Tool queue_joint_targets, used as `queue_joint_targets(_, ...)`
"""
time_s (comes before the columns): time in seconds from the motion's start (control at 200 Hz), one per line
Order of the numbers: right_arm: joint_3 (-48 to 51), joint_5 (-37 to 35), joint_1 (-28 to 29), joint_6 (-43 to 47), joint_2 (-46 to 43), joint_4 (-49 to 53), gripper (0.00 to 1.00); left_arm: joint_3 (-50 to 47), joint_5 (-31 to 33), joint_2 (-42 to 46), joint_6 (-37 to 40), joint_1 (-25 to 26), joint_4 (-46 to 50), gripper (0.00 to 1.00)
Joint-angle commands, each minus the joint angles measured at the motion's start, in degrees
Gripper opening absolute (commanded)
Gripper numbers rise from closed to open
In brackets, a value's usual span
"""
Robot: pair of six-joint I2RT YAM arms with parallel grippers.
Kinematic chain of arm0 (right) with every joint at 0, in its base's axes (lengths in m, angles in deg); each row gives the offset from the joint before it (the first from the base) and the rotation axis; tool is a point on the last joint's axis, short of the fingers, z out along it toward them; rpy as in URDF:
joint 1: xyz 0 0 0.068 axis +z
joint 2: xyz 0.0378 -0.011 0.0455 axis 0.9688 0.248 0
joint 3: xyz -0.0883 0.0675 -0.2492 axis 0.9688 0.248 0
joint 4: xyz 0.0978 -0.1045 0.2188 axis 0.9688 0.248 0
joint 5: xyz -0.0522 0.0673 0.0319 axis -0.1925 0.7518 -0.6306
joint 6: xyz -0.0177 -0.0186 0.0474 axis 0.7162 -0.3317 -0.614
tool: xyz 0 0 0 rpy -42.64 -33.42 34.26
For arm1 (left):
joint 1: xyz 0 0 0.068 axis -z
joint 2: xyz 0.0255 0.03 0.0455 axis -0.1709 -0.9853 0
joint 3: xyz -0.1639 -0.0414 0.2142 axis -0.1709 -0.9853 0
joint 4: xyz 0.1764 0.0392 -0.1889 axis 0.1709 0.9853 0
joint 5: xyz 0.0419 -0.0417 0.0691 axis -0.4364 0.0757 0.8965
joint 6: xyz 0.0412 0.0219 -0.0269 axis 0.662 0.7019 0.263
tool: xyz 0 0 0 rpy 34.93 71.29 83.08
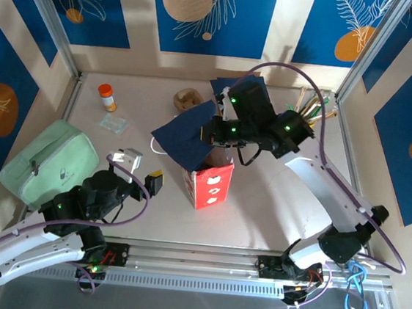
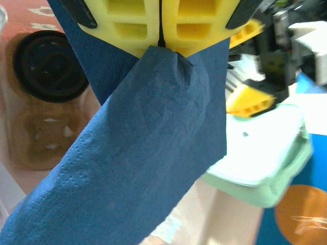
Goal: Pack the takeout coffee
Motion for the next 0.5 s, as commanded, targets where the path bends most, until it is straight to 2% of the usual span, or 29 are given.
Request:
queue_joint_targets(0.0, -2.3, -5.5, 1.0, 1.4, 2.9, 4.8, 0.04, -0.2, -0.4, 0.3, 0.6, -0.6, -1.2, 0.90)
queue_joint_targets(0.495, -9.4, -11.2, 2.9, 2.8, 14.2, 18.3, 0.03, -0.6, 0.1, 0.3, 0.7, -0.6, -1.6, 0.90)
